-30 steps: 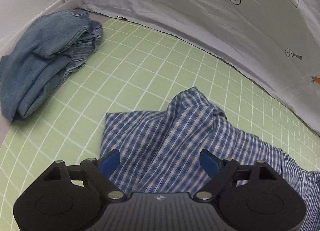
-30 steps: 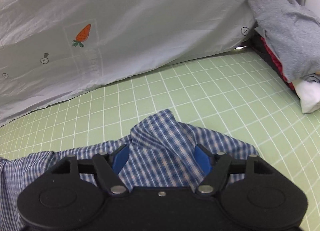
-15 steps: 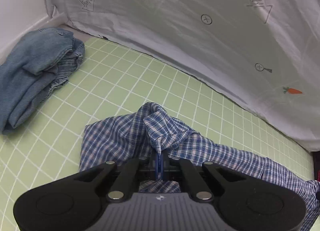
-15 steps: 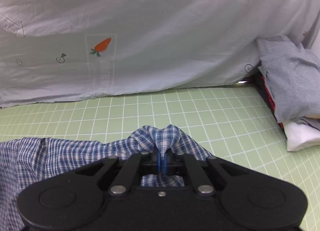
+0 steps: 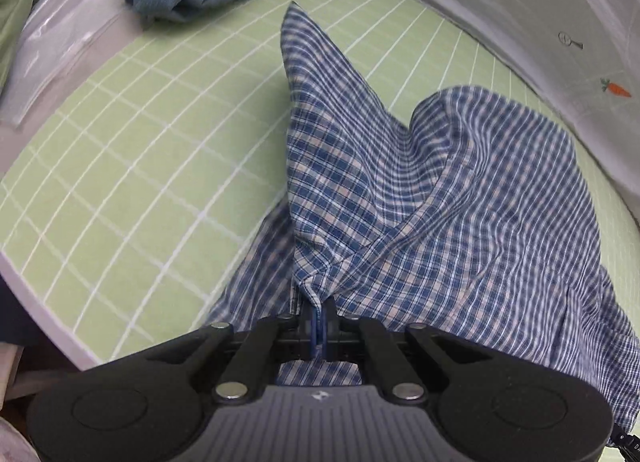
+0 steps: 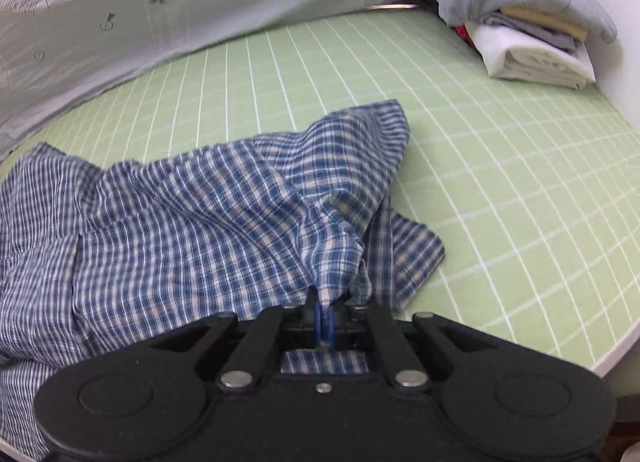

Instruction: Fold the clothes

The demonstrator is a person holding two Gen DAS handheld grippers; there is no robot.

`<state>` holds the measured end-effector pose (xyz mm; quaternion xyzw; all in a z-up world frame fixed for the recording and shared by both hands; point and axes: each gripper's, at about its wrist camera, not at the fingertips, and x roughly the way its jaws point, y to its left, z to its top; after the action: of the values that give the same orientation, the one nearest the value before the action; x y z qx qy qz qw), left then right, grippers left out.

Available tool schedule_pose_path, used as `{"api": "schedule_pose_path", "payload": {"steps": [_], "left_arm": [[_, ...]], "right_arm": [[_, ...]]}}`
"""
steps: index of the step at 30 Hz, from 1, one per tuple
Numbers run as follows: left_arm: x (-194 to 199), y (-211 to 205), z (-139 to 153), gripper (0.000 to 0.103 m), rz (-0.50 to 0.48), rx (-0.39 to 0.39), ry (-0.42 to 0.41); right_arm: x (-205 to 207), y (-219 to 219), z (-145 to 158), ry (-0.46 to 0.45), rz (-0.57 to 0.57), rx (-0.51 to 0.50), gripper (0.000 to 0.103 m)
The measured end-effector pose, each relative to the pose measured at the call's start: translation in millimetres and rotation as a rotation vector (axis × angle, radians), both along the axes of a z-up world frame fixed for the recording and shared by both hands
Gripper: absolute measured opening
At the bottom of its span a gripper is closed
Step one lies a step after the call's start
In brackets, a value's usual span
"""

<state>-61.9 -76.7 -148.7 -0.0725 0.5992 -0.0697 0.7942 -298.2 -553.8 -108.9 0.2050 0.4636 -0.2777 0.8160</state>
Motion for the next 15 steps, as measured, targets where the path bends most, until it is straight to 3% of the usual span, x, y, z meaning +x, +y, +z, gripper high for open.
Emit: {"api": "schedule_pose_path", "payload": {"steps": [3, 5, 10, 11, 15], "left_arm": [[-11, 0, 0, 0.007, -0.028, 0.024, 0.0], [-12, -2, 5, 0.019, -0.047, 0.035, -0.014], [-11, -11, 29, 0.068, -0.097, 0.074, -0.099], [-10, -14, 35, 0.072, -0.108, 0.08, -0.118], [-5, -24, 52, 0.081, -0.145, 0.093, -0.179]], "right_arm": [[-10, 11, -3, 0.015, 0.021, 0.0, 0.006], [-10, 12, 2, -0.003, 0.017, -0.01, 0.009], [-8, 16, 23, -0.078, -0.007, -0.059, 0.034], [-6, 19, 28, -0.093, -0.011, -0.081, 0.037], [0, 26, 48, -0.168, -0.025, -0.165, 0.065]]}}
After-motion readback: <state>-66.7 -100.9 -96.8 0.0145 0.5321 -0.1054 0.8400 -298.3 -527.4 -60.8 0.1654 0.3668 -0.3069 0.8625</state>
